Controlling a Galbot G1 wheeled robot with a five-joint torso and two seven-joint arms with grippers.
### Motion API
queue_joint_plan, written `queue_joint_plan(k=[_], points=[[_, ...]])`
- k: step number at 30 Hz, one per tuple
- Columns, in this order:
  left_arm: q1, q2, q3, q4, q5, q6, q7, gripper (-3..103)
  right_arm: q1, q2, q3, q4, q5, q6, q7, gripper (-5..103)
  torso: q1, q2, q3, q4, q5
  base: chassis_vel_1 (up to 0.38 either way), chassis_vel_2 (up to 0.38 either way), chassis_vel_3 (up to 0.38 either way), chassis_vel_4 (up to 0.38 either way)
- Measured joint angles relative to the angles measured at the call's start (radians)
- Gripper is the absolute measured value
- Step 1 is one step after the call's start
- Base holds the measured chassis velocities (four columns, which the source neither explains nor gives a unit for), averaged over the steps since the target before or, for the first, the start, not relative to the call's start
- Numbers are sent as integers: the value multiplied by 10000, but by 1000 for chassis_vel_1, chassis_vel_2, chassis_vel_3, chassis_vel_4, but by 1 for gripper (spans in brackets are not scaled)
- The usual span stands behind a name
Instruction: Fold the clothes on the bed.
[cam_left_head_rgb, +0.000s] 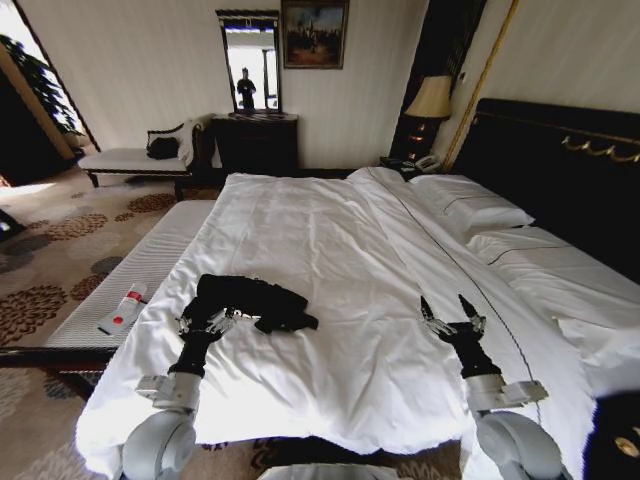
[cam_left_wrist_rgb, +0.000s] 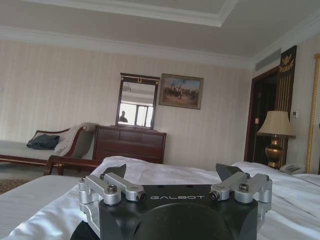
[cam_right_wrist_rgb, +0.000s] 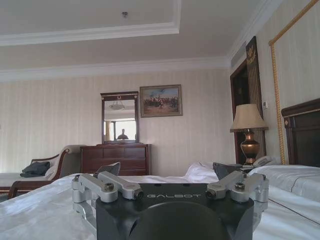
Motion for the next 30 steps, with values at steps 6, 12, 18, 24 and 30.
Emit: queue_joint_plan(k=[6,12,18,24,30], points=[[60,12,-113,-27,-75,-29,0,100,-66,31,40,76,-18,50,-63,100,1,0,0,0,-1,16,99,-17,-91],[73,-5,-117,-36,-79,-42,0,100,-110,176,17,106,-90,101,-108,100,1,-1,0,0,-1,50,84,-48,-92],[48,58,-150,-52,-123,-44,0,100,-142,315,-60,102,-188,139,-141,100,0,0,0,0,-1,69,80,-63,-81],[-25,121,-158,-17,-163,-45,5,100,-121,333,-82,44,-202,139,-122,100,0,0,0,0,-1,85,82,-88,-85],[-90,158,-115,73,-159,-42,12,100,-16,287,-96,-47,-195,150,60,100,0,0,0,0,-2,72,68,-75,-69]])
